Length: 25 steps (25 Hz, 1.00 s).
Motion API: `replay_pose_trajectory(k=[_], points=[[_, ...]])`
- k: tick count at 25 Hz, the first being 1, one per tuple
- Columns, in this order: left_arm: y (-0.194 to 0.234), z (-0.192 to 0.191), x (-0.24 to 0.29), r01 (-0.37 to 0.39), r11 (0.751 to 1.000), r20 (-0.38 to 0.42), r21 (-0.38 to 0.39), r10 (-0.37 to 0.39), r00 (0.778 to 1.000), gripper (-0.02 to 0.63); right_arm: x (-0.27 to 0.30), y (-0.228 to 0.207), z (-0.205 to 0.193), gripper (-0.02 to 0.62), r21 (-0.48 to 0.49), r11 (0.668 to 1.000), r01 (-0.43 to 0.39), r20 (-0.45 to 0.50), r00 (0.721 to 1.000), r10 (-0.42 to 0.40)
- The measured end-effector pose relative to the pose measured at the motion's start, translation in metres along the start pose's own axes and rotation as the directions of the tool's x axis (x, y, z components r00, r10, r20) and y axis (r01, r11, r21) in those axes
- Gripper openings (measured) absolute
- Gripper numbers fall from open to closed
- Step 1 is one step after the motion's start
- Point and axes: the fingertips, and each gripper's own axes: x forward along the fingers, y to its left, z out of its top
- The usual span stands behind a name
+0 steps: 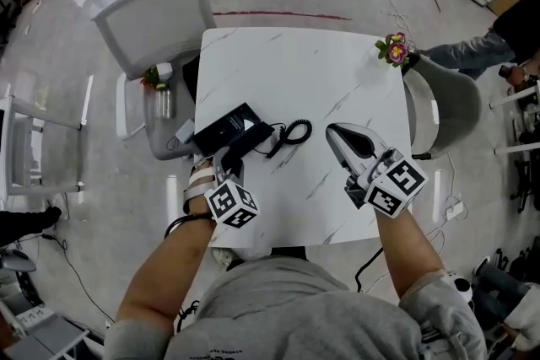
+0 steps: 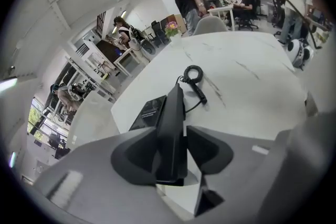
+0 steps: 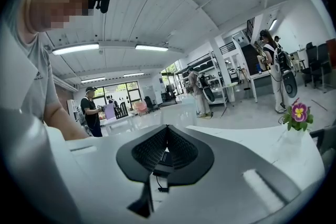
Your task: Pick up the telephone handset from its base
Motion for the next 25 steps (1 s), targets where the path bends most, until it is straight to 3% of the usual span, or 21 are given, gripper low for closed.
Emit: replay_pose_trajectory(k=[4,12,17,21,25], points=[[0.000,0.012,-0.009,0.010,1.000,0.051,-0.013,-0.009,0.999,0.167,0.004,0.004,0.006,0.003,-0.006,1.000,-0.002,0.004,1.000,0.002],[0.009,0.034,-0.042,0.109,0.989,0.144,-0.096,-0.095,0.985,0.158,0.007,0.014,0.019,0.003,-0.018,1.000,-0.011,0.016,1.000,0.011],[0.020,0.043,-0.077,0.180,0.974,0.215,-0.139,-0.148,0.965,0.158,0.012,0.027,0.033,0.003,-0.026,0.999,-0.019,0.028,0.999,0.019],[0.038,0.052,-0.113,0.265,0.937,0.304,-0.227,-0.191,0.933,0.158,0.022,0.042,0.051,0.003,-0.043,0.998,-0.039,0.046,0.998,0.041],[0.063,0.054,-0.156,0.369,0.866,0.416,-0.339,-0.214,0.884,0.158,0.033,0.063,0.070,0.003,-0.059,0.996,-0.067,0.065,0.995,0.071]])
